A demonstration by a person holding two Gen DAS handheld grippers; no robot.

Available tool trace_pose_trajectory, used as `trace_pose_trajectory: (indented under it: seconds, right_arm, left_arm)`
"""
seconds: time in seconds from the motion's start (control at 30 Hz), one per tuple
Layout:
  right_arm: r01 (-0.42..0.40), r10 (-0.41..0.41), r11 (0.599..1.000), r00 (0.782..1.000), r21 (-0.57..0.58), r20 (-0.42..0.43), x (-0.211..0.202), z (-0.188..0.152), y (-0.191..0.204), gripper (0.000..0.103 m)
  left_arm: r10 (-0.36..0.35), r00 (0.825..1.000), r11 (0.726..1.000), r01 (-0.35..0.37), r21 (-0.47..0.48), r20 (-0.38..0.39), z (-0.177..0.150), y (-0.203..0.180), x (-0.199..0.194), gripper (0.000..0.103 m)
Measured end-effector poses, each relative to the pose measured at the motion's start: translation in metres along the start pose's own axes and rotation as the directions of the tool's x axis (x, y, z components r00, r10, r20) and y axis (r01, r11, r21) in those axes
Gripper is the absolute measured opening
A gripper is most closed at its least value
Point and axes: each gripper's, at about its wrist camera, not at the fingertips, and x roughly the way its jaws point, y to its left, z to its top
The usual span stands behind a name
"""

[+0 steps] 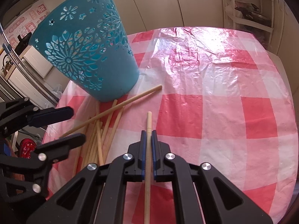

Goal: Organize utensils

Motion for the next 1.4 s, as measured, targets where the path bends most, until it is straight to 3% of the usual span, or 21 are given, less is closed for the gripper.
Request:
trace_pose_trajectory:
  seconds: [0.1, 0.27, 0.57, 0.6, 0.63, 0.67, 0.8, 1.0, 1.13, 1.27, 1.4]
  right_arm:
    - [0.022, -0.022, 1.0, 1.0, 0.008, -0.001, -0.005, -0.003, -0.008, 0.006]
    - [-0.02, 0.021, 0.998, 1.0, 0.065, -0.011, -0.009, -0.005, -0.024, 0.006]
    - [-0.021, 0.024, 0.996, 0.999, 0.09, -0.023, -0.01, -0.007, -0.032, 0.006]
    - [-0.029, 0.031, 0.995, 0.999, 0.096, -0.024, -0.009, -0.007, -0.033, 0.006]
    - [-0.033, 0.035, 0.994, 0.999, 0.1, -0.024, -0.009, -0.007, -0.033, 0.006]
    - [-0.034, 0.036, 0.994, 0.999, 0.101, -0.023, -0.008, -0.007, -0.033, 0.006]
    - [-0.041, 0.044, 0.994, 0.999, 0.106, -0.022, -0.009, -0.007, -0.034, 0.006]
    - [-0.039, 0.042, 0.994, 0.999, 0.105, -0.02, -0.008, -0.006, -0.032, 0.006]
    - [-0.019, 0.021, 0.996, 1.0, 0.088, -0.016, -0.009, -0.006, -0.028, 0.006]
    - [0.007, -0.007, 0.998, 1.0, 0.068, -0.01, -0.008, -0.006, -0.022, 0.006]
    - [0.017, -0.017, 0.998, 1.0, 0.054, -0.005, -0.008, -0.005, -0.022, 0.006]
  left_arm:
    - [0.013, 1.0, 1.0, -0.013, 0.01, -0.016, 0.014, -0.003, 0.017, 0.033]
    - [0.02, 1.0, 1.0, -0.02, -0.005, -0.015, 0.034, 0.001, 0.031, 0.033]
    - [0.074, 0.996, 0.995, -0.069, 0.075, -0.058, 0.053, -0.014, 0.062, 0.033]
    - [0.071, 0.996, 0.995, -0.067, 0.073, -0.062, 0.055, -0.014, 0.062, 0.028]
    - [0.062, 0.996, 0.996, -0.058, 0.067, -0.069, 0.056, -0.015, 0.063, 0.011]
    - [0.097, 0.993, 0.993, -0.092, 0.074, -0.07, 0.055, -0.016, 0.063, 0.006]
    - [0.081, 0.996, 0.996, -0.079, 0.05, -0.039, 0.051, -0.017, 0.046, 0.005]
    - [0.014, 0.995, 0.998, -0.009, -0.056, 0.1, 0.042, -0.005, -0.039, 0.004]
    - [-0.043, 0.972, 0.982, 0.083, -0.168, 0.229, 0.04, 0.024, -0.109, 0.001]
    - [-0.017, 0.924, 0.954, 0.13, -0.272, 0.382, 0.046, 0.062, -0.177, 0.001]
    - [0.0, 0.886, 0.93, 0.17, -0.325, 0.463, 0.057, 0.091, -0.207, 0.001]
